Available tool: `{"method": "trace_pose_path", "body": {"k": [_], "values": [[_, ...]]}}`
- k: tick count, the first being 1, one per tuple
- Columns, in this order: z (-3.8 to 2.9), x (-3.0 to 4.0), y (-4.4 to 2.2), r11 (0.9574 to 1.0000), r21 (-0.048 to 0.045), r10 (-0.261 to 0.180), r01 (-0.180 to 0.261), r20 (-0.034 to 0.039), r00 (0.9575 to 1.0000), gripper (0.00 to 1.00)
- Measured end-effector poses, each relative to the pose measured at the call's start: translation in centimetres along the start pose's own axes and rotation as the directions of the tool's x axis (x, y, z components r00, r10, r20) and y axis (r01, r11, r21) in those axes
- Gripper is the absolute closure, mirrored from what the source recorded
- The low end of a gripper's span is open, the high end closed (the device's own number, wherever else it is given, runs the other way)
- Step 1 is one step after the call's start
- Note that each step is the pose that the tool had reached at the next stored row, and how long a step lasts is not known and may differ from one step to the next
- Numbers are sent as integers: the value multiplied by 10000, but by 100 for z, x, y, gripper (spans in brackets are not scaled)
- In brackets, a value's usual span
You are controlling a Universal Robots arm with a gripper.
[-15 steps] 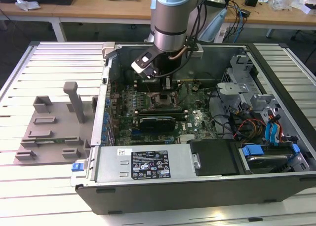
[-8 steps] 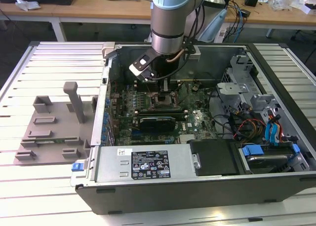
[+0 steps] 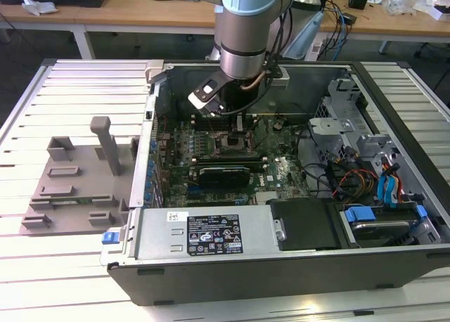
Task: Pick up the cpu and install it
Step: 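Place the cpu into insertion slot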
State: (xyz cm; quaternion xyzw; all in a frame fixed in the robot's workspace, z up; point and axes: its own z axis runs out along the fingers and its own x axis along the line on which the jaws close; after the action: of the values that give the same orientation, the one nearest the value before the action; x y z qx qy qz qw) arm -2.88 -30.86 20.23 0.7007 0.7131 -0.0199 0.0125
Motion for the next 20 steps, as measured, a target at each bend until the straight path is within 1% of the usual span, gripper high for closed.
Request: {"method": "trace_pose_path", "body": {"k": [2, 3, 4, 5, 6, 12, 15, 17, 20], "values": [[-13, 7, 23, 10000, -12, -1, 1, -18, 10000, 89], [-29, 10, 26, 10000, -28, -1, 1, -41, 10000, 89], [-57, 9, 26, 10000, -22, 1, -1, -38, 10000, 89], [-142, 4, 26, 10000, -16, 1, -1, -28, 10000, 89], [-198, 1, 25, 10000, -15, 2, -2, -26, 10000, 89], [-375, -7, 23, 10000, -15, 1, -1, -26, 10000, 89], [-405, -9, 23, 10000, -15, 1, -1, -26, 10000, 89], [-448, -11, 22, 10000, -15, 1, -1, -26, 10000, 89], [-531, -14, 22, 10000, -15, 1, -1, -26, 10000, 89]]}}
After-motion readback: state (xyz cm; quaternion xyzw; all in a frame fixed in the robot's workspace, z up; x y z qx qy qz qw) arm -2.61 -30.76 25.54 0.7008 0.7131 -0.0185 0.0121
